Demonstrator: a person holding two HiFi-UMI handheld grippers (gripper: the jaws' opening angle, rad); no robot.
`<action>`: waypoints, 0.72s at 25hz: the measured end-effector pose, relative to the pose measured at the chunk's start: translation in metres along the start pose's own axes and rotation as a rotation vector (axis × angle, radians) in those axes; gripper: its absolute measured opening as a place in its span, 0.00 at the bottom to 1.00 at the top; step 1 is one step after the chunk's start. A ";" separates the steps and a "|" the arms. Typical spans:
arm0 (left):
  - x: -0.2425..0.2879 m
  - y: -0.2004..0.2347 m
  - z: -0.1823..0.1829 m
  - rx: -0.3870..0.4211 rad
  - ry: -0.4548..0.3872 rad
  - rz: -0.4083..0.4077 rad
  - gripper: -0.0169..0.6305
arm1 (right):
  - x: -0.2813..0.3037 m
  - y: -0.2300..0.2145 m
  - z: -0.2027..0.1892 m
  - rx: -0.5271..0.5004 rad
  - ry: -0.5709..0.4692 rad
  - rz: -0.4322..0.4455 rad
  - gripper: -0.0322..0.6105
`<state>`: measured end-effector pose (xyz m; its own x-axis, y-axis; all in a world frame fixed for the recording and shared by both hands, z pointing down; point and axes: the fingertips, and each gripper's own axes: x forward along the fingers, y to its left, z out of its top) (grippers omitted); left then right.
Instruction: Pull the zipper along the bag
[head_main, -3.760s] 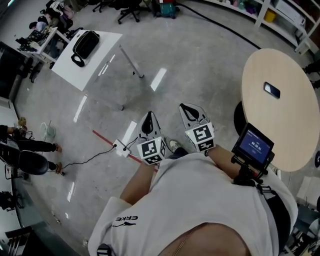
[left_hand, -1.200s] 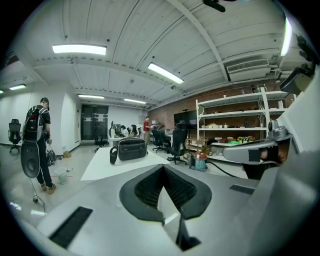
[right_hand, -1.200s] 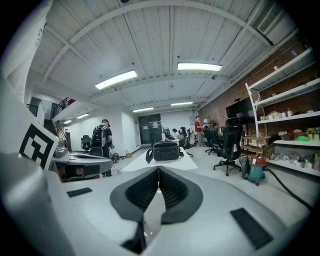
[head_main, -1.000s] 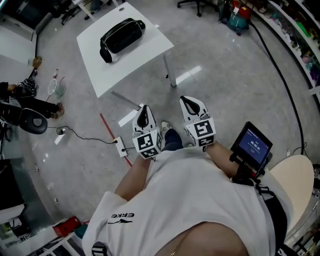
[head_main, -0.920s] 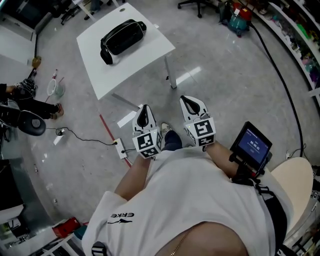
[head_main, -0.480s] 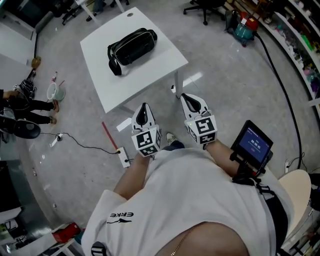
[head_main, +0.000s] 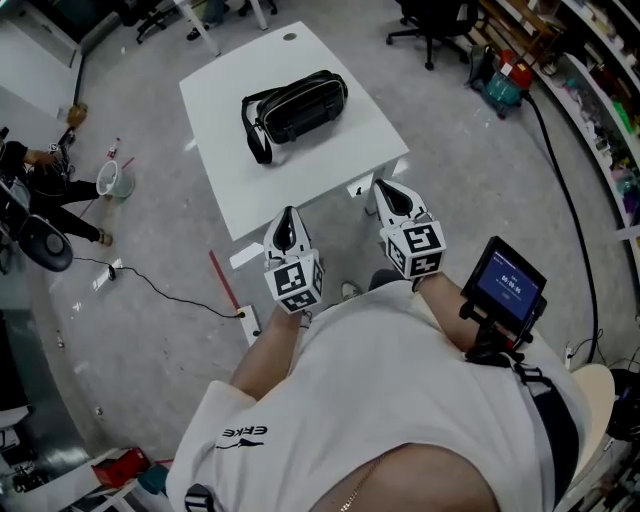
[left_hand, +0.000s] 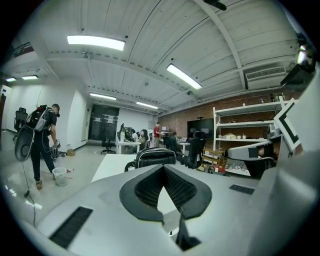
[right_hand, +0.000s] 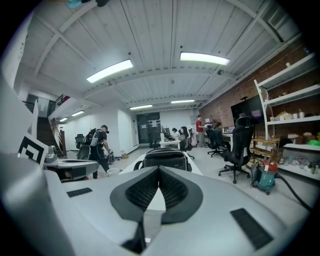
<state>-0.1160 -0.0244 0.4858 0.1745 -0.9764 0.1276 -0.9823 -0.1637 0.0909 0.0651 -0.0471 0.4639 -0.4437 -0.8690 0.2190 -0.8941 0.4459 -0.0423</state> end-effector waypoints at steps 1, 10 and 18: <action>0.005 0.007 -0.001 -0.005 0.000 0.007 0.03 | 0.009 -0.002 0.000 0.011 0.005 -0.004 0.06; 0.043 0.042 -0.002 -0.023 0.010 0.047 0.03 | 0.068 -0.013 0.006 0.027 0.016 -0.007 0.06; 0.100 0.059 0.015 -0.018 0.008 0.080 0.03 | 0.126 -0.049 0.020 0.058 0.021 -0.003 0.06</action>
<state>-0.1573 -0.1338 0.4895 0.0961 -0.9851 0.1429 -0.9918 -0.0826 0.0977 0.0514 -0.1827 0.4743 -0.4402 -0.8654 0.2395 -0.8977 0.4296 -0.0980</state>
